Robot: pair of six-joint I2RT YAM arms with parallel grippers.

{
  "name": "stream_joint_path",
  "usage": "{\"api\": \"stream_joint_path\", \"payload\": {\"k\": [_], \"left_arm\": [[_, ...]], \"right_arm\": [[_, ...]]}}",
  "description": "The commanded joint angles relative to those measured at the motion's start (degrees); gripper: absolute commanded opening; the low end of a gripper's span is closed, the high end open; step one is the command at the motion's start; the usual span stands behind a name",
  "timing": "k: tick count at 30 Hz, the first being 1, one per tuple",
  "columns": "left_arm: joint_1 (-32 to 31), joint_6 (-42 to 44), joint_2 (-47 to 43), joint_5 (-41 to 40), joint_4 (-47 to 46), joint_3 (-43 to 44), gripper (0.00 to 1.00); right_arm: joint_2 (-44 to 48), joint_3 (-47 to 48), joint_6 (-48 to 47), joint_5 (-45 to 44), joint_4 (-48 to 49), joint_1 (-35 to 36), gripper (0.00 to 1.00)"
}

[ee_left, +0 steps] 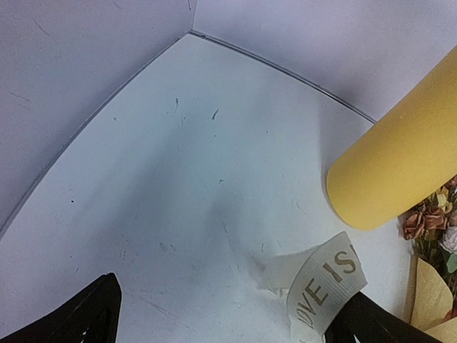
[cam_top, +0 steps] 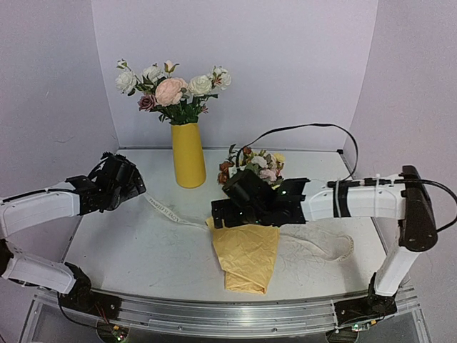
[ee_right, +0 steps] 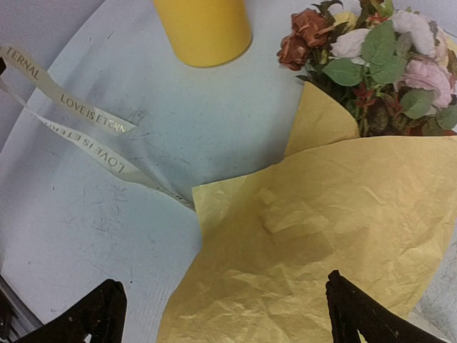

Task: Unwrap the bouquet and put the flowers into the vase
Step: Untie the ribbon from the wrapping paper, then unfold the wrapping paper at the center of the board.

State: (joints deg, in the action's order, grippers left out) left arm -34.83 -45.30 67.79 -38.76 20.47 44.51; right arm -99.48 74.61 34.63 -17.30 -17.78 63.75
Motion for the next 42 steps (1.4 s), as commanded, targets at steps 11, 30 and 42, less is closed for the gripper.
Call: {"api": "stream_joint_path", "payload": {"k": [11, 30, 42], "left_arm": [[15.1, -9.6, 5.2, 15.4, 9.5, 1.0, 1.0], [15.1, -0.4, 8.2, 21.0, 8.6, 5.7, 0.99], [2.0, 4.5, 11.9, 26.0, 1.9, 8.9, 0.99]], "right_arm": [[-21.7, 23.6, -4.3, -18.1, -24.4, 9.3, 0.98], [-22.1, 25.2, 8.6, -32.2, -40.5, 11.4, 0.97], [-5.0, 6.6, 27.2, -31.2, -49.4, 11.4, 0.98]]}}
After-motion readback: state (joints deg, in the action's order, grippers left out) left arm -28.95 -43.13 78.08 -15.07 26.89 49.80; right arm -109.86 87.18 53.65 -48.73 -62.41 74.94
